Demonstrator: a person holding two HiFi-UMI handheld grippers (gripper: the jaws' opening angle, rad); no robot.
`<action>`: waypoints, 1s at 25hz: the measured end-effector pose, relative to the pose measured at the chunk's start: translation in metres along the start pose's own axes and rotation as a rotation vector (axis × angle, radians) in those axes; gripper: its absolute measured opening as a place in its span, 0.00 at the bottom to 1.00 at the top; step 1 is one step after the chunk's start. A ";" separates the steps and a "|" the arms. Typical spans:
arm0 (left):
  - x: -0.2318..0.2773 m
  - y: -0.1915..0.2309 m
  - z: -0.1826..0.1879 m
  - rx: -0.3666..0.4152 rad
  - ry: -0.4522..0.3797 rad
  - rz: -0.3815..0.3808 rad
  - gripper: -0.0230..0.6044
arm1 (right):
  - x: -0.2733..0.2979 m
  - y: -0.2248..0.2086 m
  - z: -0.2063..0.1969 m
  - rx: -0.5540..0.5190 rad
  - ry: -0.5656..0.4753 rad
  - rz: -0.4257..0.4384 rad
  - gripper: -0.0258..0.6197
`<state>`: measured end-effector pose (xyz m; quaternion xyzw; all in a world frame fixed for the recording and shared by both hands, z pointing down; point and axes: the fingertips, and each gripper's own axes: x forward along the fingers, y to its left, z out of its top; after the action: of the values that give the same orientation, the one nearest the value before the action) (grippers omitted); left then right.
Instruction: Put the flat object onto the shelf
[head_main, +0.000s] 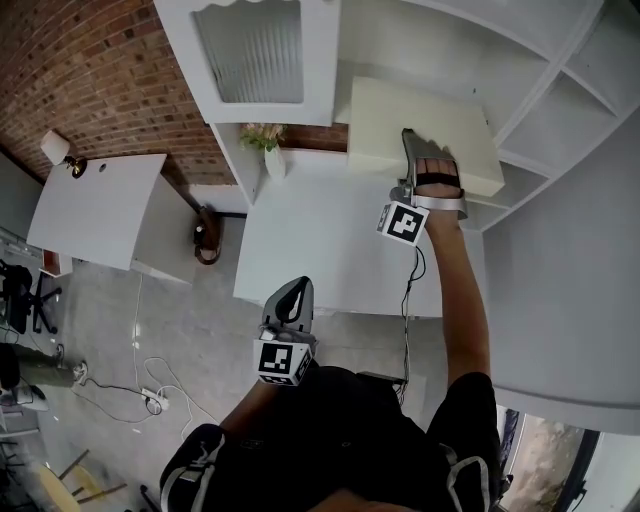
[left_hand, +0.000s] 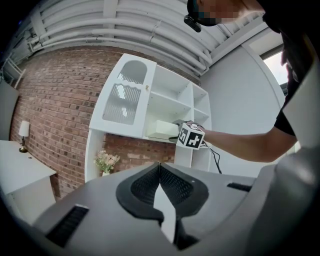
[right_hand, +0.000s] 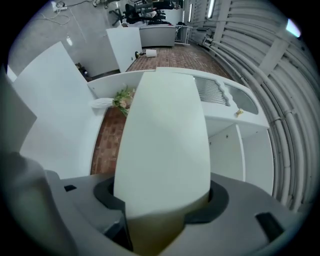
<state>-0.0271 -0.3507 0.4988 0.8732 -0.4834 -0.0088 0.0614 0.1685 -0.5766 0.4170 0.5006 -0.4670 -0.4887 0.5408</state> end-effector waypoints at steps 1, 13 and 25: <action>0.001 0.002 -0.001 0.000 0.002 0.003 0.05 | 0.007 0.001 -0.001 0.002 -0.003 0.000 0.51; 0.008 0.025 -0.002 0.000 0.013 0.037 0.05 | 0.093 0.023 -0.009 0.035 0.044 0.162 0.57; 0.009 0.042 -0.004 0.004 0.029 0.068 0.05 | 0.140 0.031 -0.020 0.036 0.071 0.248 0.65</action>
<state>-0.0581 -0.3799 0.5079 0.8565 -0.5118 0.0072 0.0668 0.2023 -0.7142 0.4485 0.4658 -0.5147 -0.3916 0.6040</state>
